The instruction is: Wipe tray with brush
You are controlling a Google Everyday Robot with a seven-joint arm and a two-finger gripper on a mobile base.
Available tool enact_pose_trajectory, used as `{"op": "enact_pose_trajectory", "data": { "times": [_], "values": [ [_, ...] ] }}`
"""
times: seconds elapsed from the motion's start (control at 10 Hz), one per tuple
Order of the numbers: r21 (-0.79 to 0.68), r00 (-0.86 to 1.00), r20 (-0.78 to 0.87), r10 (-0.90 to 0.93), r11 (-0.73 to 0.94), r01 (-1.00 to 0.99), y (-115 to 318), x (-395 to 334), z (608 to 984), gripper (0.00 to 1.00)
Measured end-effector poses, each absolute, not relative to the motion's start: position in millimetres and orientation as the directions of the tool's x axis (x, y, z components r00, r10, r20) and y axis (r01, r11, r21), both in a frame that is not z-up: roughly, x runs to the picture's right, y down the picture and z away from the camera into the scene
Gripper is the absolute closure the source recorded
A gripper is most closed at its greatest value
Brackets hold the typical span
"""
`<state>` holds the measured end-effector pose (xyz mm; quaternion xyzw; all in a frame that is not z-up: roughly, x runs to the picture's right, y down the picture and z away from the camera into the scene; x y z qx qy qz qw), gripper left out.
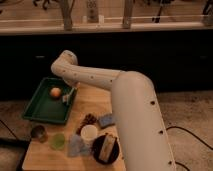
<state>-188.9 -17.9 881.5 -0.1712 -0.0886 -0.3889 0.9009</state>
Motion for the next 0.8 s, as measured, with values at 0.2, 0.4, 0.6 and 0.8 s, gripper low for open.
{"op": "enact_pose_trajectory", "data": {
  "times": [0.2,0.4,0.6,0.8],
  "values": [
    [-0.219,0.648,0.319,-0.691,0.612,0.76,-19,-214,885,1.0],
    [-0.179,0.567,0.377,-0.733,0.543,0.821,-10,-244,882,1.0],
    [-0.143,0.484,0.426,-0.764,0.471,0.87,11,-253,870,1.0],
    [-0.132,0.443,0.449,-0.776,0.433,0.892,30,-247,856,1.0]
  ]
}}
